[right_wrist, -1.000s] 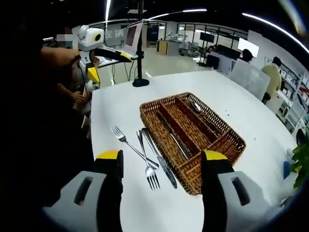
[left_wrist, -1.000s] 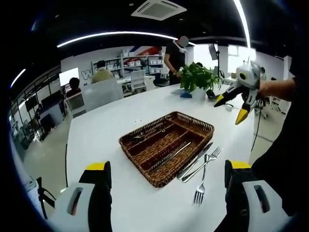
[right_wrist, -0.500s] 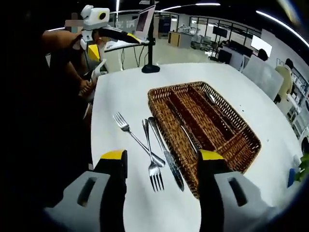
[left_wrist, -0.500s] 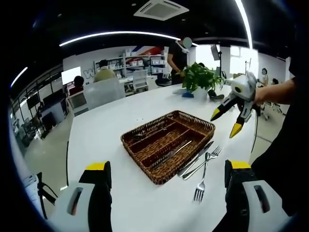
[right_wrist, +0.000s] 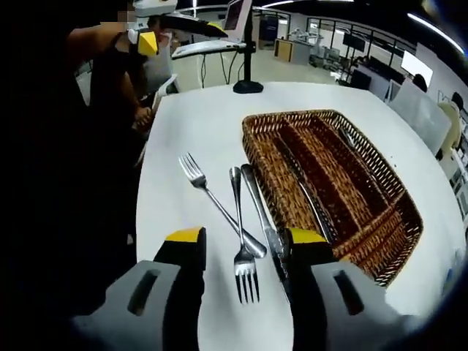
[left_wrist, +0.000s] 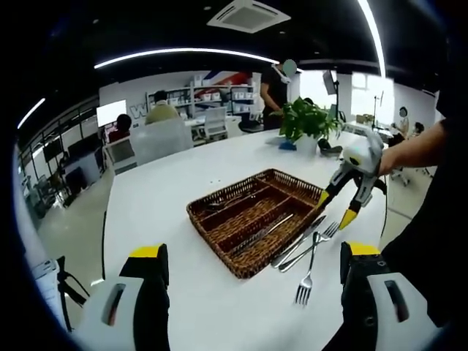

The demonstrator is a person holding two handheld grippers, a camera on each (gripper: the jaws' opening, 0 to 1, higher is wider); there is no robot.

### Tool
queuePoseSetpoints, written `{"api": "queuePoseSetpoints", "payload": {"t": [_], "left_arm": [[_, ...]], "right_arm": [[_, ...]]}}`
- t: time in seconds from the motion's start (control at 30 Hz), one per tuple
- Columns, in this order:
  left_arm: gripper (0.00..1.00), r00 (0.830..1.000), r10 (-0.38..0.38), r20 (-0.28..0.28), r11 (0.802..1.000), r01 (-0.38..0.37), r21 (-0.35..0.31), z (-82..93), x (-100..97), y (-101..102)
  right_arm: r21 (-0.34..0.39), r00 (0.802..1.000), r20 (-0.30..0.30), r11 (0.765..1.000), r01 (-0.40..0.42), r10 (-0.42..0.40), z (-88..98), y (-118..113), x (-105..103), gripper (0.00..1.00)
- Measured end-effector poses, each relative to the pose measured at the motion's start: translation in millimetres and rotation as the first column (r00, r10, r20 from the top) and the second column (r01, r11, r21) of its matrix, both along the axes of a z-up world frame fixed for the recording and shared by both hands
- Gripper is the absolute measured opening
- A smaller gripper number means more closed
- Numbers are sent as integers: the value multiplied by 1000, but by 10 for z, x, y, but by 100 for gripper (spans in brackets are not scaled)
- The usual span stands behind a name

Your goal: Arrange the knives, forks, and spoons in their matching storage slots by inserting each utensil handle-first until every utensil is classified and aligned in the correct compartment

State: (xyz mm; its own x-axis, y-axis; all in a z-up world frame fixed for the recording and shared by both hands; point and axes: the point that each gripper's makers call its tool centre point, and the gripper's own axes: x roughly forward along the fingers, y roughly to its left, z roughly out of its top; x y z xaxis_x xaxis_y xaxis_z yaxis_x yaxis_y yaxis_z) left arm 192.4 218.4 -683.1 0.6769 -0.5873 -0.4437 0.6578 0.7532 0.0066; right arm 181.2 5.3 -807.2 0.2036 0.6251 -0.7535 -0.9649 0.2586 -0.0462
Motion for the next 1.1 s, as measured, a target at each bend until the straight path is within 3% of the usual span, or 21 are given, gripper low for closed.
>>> {"api": "queuePoseSetpoints", "payload": {"t": [0.07,0.33,0.73,1.1], "left_arm": [[99,1000,7,-1,1000,-7,1,-6,-9,22],[99,1000,23,-10,1000,-23,-4,-64,-21,54],[99,999,42,-10,999,-43,-6,-50,34,139],[99,999,42,-21,999,-42,2,-68,54,173]], "right_arm": [[4,1000,-14,1000,-12,12,-56,26,-20,35],[-59,997,-65,998,-37,33,-424,4,-61,33],[-63,995,-88,997,-50,44,-495,29,-45,22],[-104,992,-75,988,-114,107,-603,18,-99,13]]}}
